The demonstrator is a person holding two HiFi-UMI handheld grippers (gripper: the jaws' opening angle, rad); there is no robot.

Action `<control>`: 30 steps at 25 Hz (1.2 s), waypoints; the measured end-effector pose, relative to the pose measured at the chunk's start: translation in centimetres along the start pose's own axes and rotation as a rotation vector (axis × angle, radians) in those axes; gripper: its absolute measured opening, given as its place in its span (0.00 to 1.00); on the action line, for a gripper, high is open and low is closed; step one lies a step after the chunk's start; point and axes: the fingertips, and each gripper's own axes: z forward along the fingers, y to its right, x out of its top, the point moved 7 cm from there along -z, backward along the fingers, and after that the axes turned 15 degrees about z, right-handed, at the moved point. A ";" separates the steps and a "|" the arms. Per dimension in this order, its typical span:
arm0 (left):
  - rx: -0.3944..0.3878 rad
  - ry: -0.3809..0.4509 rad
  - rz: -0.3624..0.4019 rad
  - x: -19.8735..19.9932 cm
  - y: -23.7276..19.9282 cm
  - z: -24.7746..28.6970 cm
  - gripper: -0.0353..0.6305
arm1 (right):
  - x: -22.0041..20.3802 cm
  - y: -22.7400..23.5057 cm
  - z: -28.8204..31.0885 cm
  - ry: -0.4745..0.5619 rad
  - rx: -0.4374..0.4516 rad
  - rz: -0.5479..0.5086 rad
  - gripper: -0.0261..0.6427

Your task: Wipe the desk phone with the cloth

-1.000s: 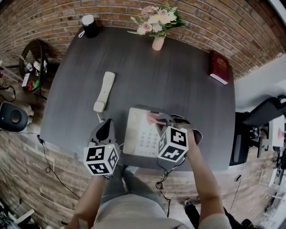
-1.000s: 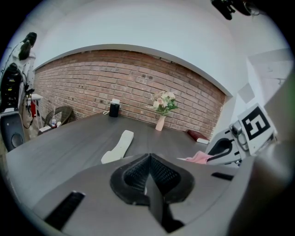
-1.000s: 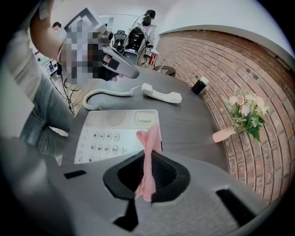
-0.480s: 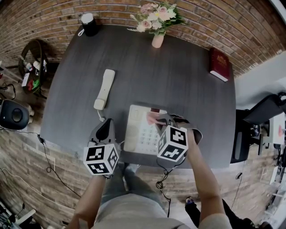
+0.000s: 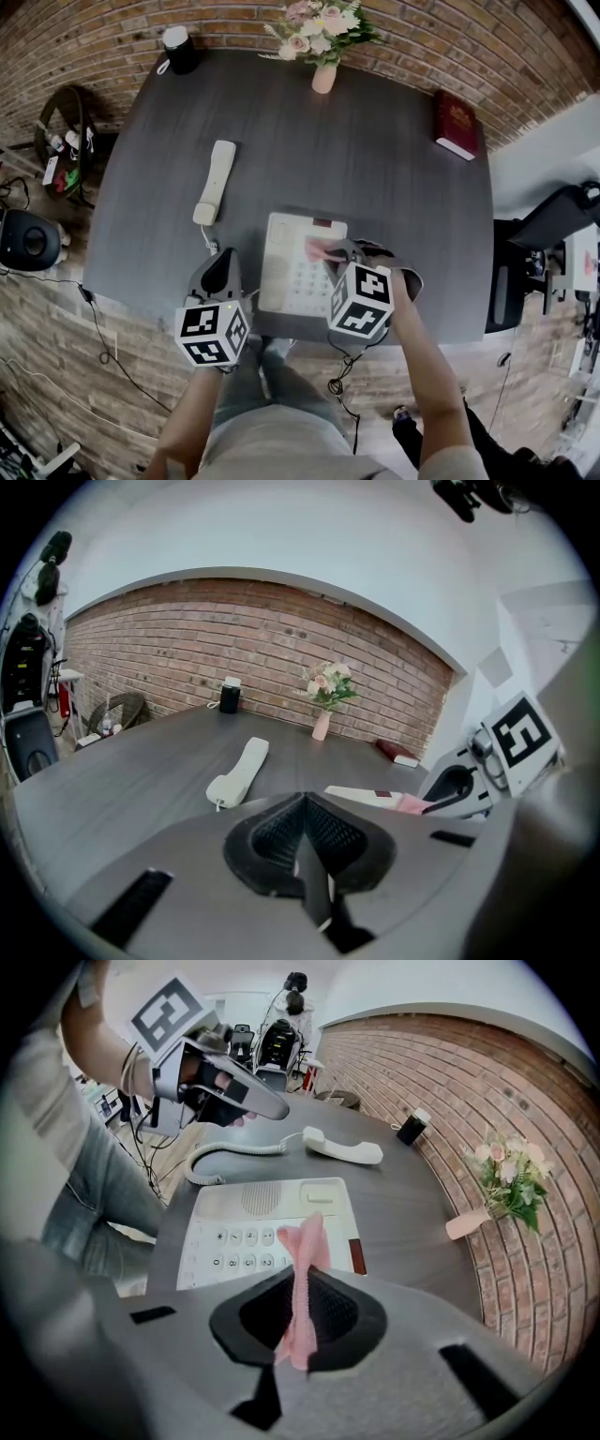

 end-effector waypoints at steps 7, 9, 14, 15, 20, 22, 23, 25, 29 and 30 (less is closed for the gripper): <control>-0.007 -0.001 0.004 -0.3 0.1 -0.3 0.06 | -0.4 -0.9 -0.1 -0.006 0.010 0.004 0.07; -0.010 -0.004 0.004 -0.5 0.2 -0.4 0.06 | -0.4 -1.2 -0.1 -0.006 0.014 0.005 0.07; -0.017 -0.006 0.005 -0.8 0.3 -0.7 0.06 | -0.6 -1.9 -0.1 -0.009 0.023 0.009 0.07; -0.018 -0.006 0.006 -0.8 0.3 -0.7 0.06 | -0.6 -2.0 -0.1 -0.010 0.025 0.010 0.07; -0.024 -0.010 0.008 -1.0 0.2 -0.9 0.06 | -0.7 -2.6 -0.1 -0.016 0.035 0.015 0.07; -0.027 -0.013 0.007 -1.1 0.3 -1.0 0.06 | -0.8 -2.9 -0.1 -0.018 0.040 0.016 0.07; -0.029 -0.013 0.008 -1.2 0.3 -1.0 0.06 | -0.8 -3.0 -0.1 -0.018 0.042 0.017 0.07; -0.033 -0.013 0.009 -1.3 0.4 -1.1 0.06 | -0.9 -3.4 -0.1 -0.020 0.047 0.020 0.07; -0.037 -0.014 0.010 -1.5 0.4 -1.4 0.06 | -1.2 -3.9 -0.2 -0.024 0.049 0.024 0.07; -0.039 -0.015 0.011 -1.6 0.4 -1.5 0.06 | -1.2 -4.1 -0.2 -0.026 0.050 0.026 0.07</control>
